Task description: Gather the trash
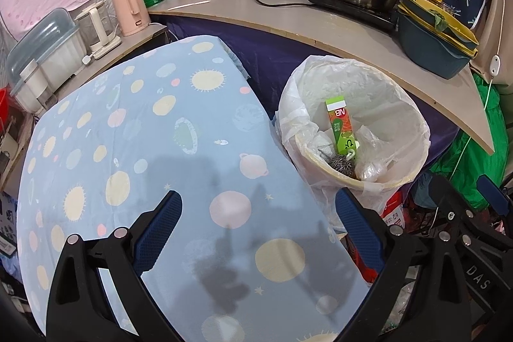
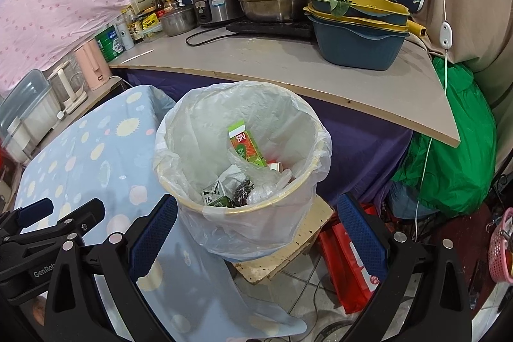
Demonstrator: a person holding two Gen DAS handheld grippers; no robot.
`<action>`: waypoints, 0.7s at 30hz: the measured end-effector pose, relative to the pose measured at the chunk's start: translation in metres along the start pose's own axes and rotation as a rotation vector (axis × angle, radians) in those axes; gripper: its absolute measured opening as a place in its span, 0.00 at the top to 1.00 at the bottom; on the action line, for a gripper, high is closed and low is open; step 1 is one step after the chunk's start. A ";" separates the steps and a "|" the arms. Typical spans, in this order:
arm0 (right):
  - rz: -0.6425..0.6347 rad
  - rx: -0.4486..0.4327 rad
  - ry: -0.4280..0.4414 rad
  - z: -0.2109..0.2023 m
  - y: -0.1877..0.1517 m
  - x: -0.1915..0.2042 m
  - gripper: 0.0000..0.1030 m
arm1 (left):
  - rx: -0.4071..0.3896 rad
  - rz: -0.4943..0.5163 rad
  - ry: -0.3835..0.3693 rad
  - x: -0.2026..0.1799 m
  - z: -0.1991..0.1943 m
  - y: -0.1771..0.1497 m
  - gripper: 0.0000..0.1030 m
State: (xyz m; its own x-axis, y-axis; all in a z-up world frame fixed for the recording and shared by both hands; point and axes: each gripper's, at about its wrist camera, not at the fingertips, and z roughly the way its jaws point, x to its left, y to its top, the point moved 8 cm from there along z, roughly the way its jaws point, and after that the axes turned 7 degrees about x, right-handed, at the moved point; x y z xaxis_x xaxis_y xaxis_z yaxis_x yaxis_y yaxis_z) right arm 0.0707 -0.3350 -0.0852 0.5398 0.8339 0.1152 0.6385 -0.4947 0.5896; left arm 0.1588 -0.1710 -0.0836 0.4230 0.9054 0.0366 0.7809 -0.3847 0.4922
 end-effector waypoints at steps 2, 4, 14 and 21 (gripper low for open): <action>0.002 0.002 0.001 0.001 0.000 -0.001 0.06 | 0.000 0.000 0.002 -0.002 0.001 0.001 0.11; 0.002 0.002 0.001 0.001 0.000 -0.002 0.06 | 0.001 0.003 0.003 -0.002 0.001 0.001 0.11; 0.006 0.009 0.001 0.005 -0.002 -0.004 0.06 | 0.009 0.005 0.007 -0.005 0.006 0.002 0.11; 0.013 0.010 0.000 0.007 -0.002 -0.006 0.06 | 0.012 0.008 0.004 -0.008 0.008 0.001 0.11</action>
State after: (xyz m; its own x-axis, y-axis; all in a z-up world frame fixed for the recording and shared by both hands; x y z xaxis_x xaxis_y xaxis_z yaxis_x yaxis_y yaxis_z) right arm 0.0695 -0.3407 -0.0930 0.5478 0.8276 0.1225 0.6373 -0.5077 0.5798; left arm 0.1605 -0.1798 -0.0906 0.4275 0.9029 0.0441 0.7829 -0.3942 0.4813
